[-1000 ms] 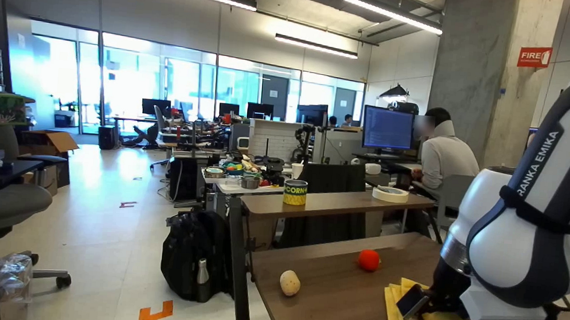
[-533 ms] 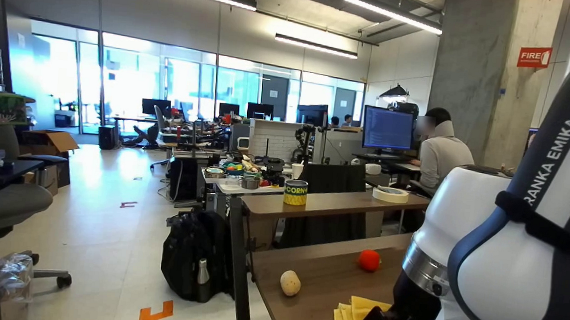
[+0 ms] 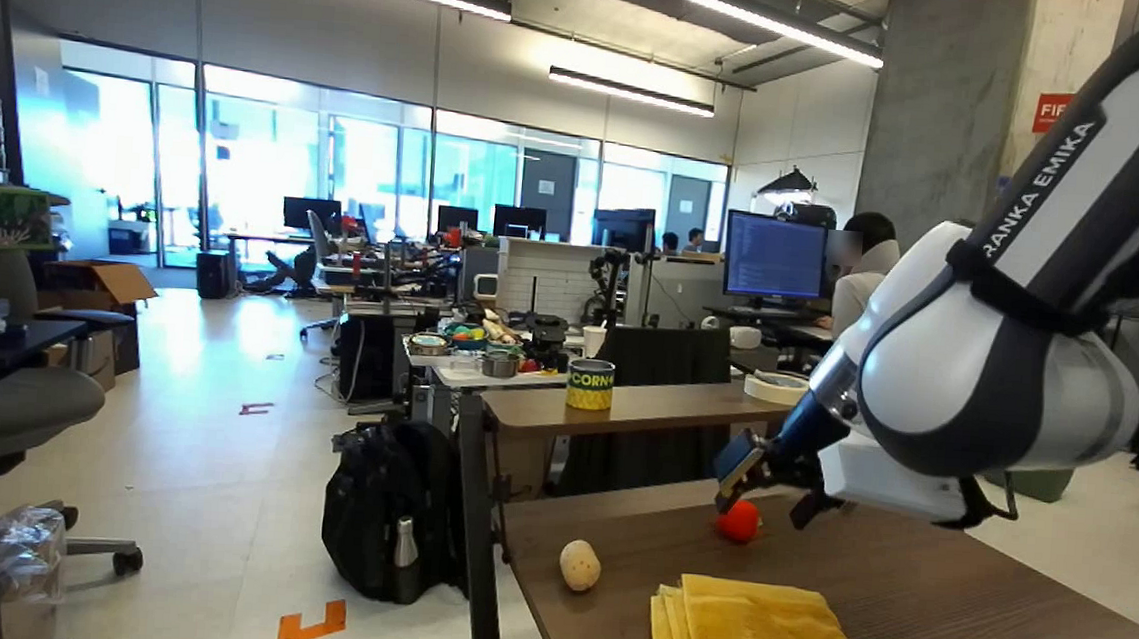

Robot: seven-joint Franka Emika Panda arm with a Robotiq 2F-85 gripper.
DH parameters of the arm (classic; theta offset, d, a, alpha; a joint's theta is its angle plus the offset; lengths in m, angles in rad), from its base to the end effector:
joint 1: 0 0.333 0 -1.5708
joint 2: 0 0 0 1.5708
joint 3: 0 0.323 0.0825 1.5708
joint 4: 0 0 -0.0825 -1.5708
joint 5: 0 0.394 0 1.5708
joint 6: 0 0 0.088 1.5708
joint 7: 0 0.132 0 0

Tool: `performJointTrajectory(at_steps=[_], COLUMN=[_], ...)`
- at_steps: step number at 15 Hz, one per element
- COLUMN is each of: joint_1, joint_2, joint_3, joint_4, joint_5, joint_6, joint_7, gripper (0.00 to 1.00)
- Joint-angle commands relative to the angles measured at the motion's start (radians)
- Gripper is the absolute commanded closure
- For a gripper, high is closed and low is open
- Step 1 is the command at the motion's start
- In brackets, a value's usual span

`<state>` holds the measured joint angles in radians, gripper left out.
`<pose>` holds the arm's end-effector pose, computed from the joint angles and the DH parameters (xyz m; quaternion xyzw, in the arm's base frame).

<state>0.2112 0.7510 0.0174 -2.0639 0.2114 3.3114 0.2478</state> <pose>0.6121 0.1189 0.0910 -0.9625 0.1181 -0.2337 0.0706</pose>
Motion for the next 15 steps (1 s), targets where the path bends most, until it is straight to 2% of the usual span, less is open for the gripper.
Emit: performJointTrajectory(at_steps=[1, 6, 11, 15], joint_1=[-0.039, -0.012, -0.016, -0.032], joint_2=[0.054, 0.192, 0.331, 0.392], joint_3=[-0.047, -0.146, -0.141, -0.116], joint_4=[0.177, 0.431, 0.643, 0.749], joint_5=[0.070, 0.081, 0.056, 0.043], joint_6=[-0.060, -0.245, -0.421, -0.542], joint_7=[0.057, 0.156, 0.235, 0.249], gripper=[0.00, 0.00, 0.00, 0.00])
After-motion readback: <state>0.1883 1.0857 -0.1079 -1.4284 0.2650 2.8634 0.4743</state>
